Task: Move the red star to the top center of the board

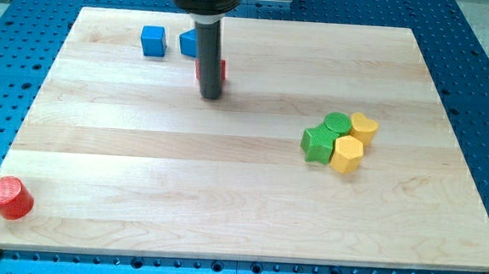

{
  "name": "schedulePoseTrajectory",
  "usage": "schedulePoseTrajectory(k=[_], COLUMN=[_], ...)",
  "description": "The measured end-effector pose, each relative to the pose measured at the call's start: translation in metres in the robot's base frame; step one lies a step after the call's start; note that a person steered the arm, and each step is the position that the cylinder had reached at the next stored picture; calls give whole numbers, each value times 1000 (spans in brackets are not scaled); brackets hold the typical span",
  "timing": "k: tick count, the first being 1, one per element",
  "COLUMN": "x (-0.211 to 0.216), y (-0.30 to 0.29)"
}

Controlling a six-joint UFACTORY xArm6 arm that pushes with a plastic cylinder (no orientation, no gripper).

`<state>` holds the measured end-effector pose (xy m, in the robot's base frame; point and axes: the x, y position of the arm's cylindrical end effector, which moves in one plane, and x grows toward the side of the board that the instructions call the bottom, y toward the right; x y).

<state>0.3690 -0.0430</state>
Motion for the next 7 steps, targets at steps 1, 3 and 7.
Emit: schedulePoseTrajectory(k=[1, 3, 7], x=[-9, -28, -56], y=[-14, -44, 21])
